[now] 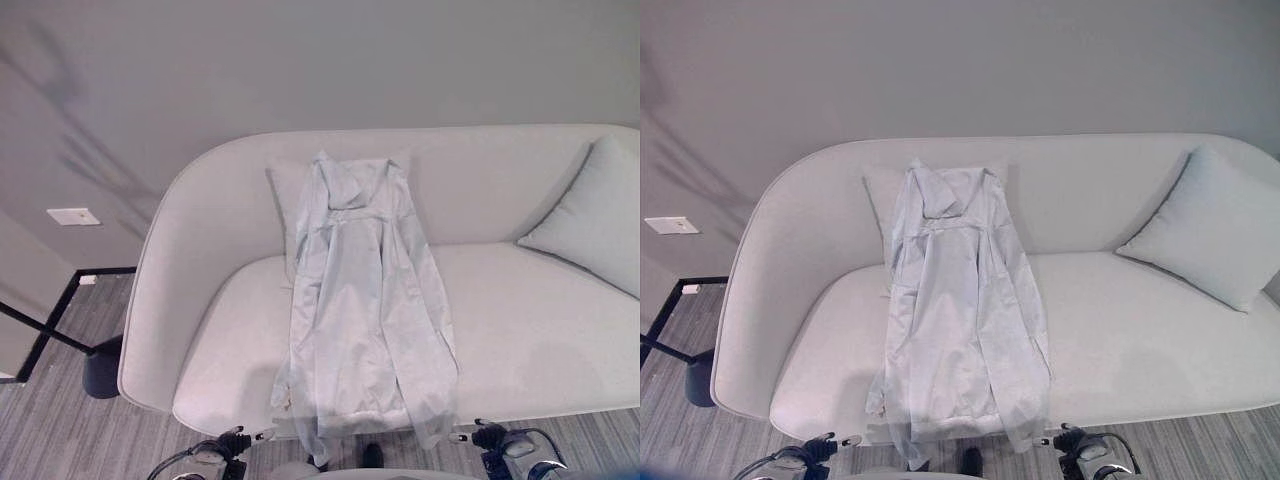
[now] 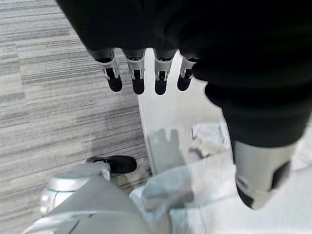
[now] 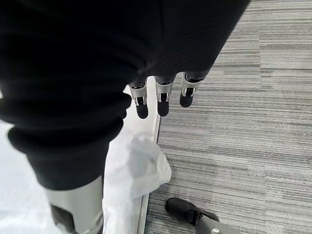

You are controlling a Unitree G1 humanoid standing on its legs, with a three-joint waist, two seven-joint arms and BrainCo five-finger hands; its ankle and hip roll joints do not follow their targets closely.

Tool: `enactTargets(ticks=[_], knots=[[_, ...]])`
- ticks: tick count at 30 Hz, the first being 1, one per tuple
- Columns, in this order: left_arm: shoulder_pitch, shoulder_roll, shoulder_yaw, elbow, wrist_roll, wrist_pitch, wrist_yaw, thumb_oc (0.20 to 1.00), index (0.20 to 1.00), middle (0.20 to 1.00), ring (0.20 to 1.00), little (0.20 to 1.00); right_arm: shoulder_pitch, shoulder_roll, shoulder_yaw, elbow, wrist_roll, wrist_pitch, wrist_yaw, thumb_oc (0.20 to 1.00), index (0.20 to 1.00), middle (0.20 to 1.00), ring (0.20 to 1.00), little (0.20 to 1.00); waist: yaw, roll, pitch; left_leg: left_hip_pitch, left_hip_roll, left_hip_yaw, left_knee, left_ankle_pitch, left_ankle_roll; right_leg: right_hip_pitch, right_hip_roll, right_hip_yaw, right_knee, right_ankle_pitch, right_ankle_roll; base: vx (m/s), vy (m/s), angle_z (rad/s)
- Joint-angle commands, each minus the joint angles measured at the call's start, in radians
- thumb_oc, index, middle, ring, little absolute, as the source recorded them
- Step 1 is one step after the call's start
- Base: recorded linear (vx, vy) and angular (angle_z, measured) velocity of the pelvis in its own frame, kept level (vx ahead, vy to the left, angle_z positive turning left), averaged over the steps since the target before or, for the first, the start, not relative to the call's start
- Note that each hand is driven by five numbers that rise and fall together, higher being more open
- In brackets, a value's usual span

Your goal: Hang the clothes on the sofa on the clothes rack.

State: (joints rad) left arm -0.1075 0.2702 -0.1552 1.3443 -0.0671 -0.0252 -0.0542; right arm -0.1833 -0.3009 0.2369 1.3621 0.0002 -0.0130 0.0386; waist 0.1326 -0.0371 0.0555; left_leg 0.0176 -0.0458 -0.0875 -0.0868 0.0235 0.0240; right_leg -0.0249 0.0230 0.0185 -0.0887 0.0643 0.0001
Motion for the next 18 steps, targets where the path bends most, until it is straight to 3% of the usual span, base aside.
enactTargets(ticks=[1,2,3,6,7,8,9,12,18], knots=[[-0.03,0.028,0.009,0.027,-0.001,-0.014,0.012,1.0,1.0,1.0,1.0,1.0,-0.004,-0.023,0.003,-0.019,-0.008,-0.017,0.002,1.0,1.0,1.0,1.0,1.0,0.022,0.027,-0.013,-0.038,-0.002,0.014,0.0,-0.009,-0.024,0.048,-0.086,-0.014,0.206,0.034,0.017,0.05,0.137,-0.03],[-0.029,0.027,0.011,0.029,0.0,-0.015,0.014,1.0,1.0,1.0,1.0,1.0,-0.004,-0.029,0.003,-0.022,-0.01,-0.017,0.003,1.0,1.0,1.0,1.0,1.0,0.014,0.041,-0.006,-0.027,0.008,0.012,0.0,-0.007,-0.026,0.019,-0.081,-0.011,0.271,0.037,0.02,0.03,0.202,-0.14],[-0.032,0.027,0.014,0.025,-0.001,-0.015,0.016,1.0,1.0,1.0,1.0,1.0,-0.008,-0.042,0.005,-0.029,-0.014,-0.017,0.002,1.0,1.0,1.0,1.0,1.0,-0.002,0.079,0.023,-0.008,0.04,0.014,0.0,0.0,-0.029,-0.05,-0.052,0.006,0.414,0.022,0.022,0.05,0.225,-0.28],[-0.031,0.035,0.015,0.022,-0.001,-0.014,0.016,1.0,1.0,1.0,1.0,1.0,-0.008,-0.051,0.003,-0.038,-0.012,-0.014,0.001,1.0,1.0,1.0,1.0,1.0,-0.01,0.089,0.039,0.012,0.052,0.012,0.0,-0.004,-0.032,-0.069,-0.059,0.014,0.416,0.016,0.021,0.07,0.066,-0.22],[-0.029,0.036,0.017,0.02,0.0,-0.013,0.016,1.0,1.0,1.0,1.0,1.0,-0.001,-0.053,0.002,-0.038,-0.012,-0.015,-0.001,1.0,1.0,1.0,1.0,1.0,-0.014,0.082,0.039,0.018,0.049,0.011,0.0,-0.011,-0.034,-0.063,-0.075,0.009,0.364,0.017,0.018,0.14,-0.06,-0.04],[-0.027,0.044,0.022,0.005,-0.003,-0.012,0.017,1.0,1.0,1.0,1.0,1.0,0.013,-0.061,-0.003,-0.033,-0.013,-0.016,-0.005,1.0,1.0,1.0,1.0,1.0,-0.017,0.064,0.028,0.019,0.037,0.004,0.0,-0.024,-0.031,-0.057,-0.1,0.005,0.215,0.019,0.013,0.15,-0.06,-0.07],[-0.026,0.044,0.022,0.005,-0.003,-0.012,0.017,1.0,1.0,1.0,1.0,1.0,0.014,-0.061,-0.003,-0.033,-0.013,-0.016,-0.005,1.0,1.0,1.0,1.0,1.0,-0.019,0.066,0.031,0.025,0.038,0.001,0.0,-0.026,-0.031,-0.049,-0.099,0.002,0.21,0.019,0.012,0.16,-0.082,-0.02],[-0.04,0.062,-0.005,0.006,-0.011,-0.013,0.012,1.0,1.0,1.0,1.0,1.0,0.019,-0.056,0.012,-0.001,-0.015,-0.014,-0.009,1.0,1.0,1.0,1.0,1.0,-0.029,0.042,0.033,0.029,0.024,-0.013,0.0,-0.041,-0.018,-0.055,-0.094,0.028,0.017,0.024,0.016,0.11,-0.089,0.19],[-0.058,0.026,-0.036,-0.028,-0.021,-0.018,0.014,1.0,1.0,1.0,1.0,1.0,0.034,-0.055,-0.009,-0.037,-0.008,-0.016,-0.007,1.0,1.0,1.0,1.0,1.0,-0.046,0.011,0.016,-0.006,0.05,-0.005,0.0,-0.049,-0.012,-0.053,-0.072,0.015,0.001,0.02,0.024,0.03,-0.154,0.25]])
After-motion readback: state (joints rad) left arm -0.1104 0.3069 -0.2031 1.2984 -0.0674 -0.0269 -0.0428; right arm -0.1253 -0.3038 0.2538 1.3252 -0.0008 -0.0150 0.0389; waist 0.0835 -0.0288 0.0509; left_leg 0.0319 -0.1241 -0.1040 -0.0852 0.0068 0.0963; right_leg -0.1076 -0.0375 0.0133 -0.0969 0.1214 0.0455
